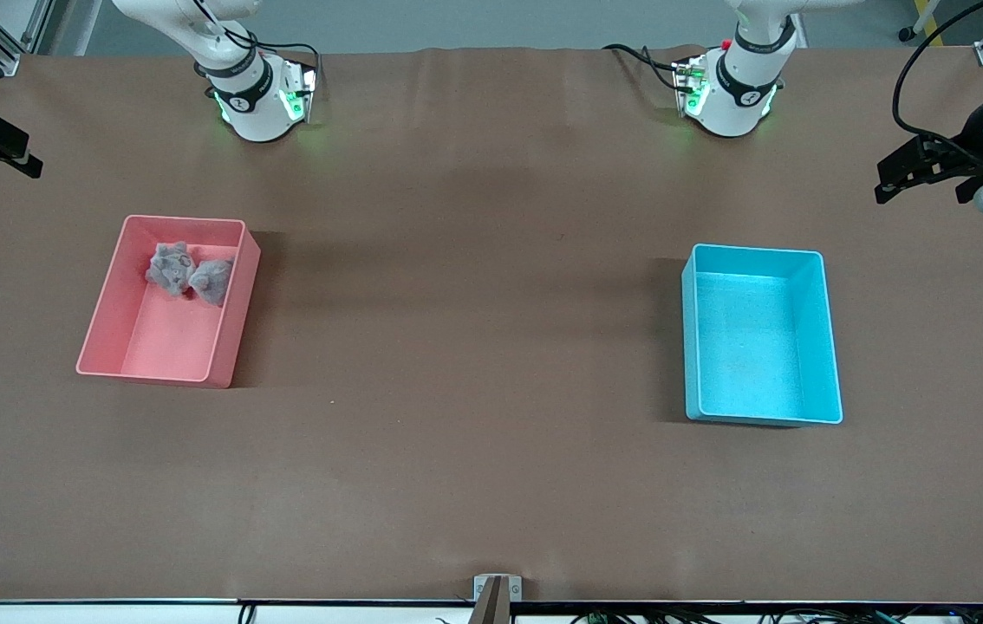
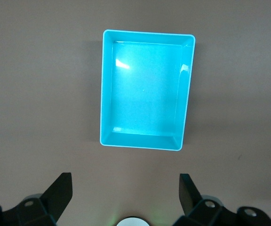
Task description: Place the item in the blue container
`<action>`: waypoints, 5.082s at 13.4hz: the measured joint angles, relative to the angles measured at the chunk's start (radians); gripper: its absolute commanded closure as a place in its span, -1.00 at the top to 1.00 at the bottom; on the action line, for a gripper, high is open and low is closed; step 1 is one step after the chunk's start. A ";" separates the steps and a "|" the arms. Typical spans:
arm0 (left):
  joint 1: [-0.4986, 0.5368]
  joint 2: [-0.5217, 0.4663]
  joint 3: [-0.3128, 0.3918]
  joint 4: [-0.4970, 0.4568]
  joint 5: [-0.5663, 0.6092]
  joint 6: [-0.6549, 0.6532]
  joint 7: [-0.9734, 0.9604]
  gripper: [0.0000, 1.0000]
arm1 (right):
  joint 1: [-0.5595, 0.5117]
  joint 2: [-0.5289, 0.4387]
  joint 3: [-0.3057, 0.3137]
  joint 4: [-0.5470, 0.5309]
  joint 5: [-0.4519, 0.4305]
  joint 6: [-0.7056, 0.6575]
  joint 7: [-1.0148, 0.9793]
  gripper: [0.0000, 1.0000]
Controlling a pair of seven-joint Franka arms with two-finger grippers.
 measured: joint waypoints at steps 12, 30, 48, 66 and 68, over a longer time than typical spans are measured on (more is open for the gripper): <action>0.005 0.007 -0.001 0.000 0.000 -0.001 -0.002 1.00 | 0.000 0.020 -0.007 0.010 -0.001 0.002 0.000 1.00; 0.029 0.028 0.005 0.010 0.000 0.002 -0.002 1.00 | -0.083 0.262 -0.093 -0.691 -0.039 0.637 0.018 1.00; 0.063 0.028 0.005 0.017 0.000 0.009 0.016 1.00 | -0.097 0.396 -0.093 -0.735 0.029 0.695 0.021 -0.98; 0.089 0.029 0.006 0.017 0.000 0.008 0.065 1.00 | 0.159 0.384 -0.064 -0.245 0.174 0.247 0.576 -0.97; 0.089 0.029 0.006 0.017 0.000 0.008 0.065 1.00 | 0.256 0.384 -0.063 -0.239 0.237 0.301 0.717 -0.97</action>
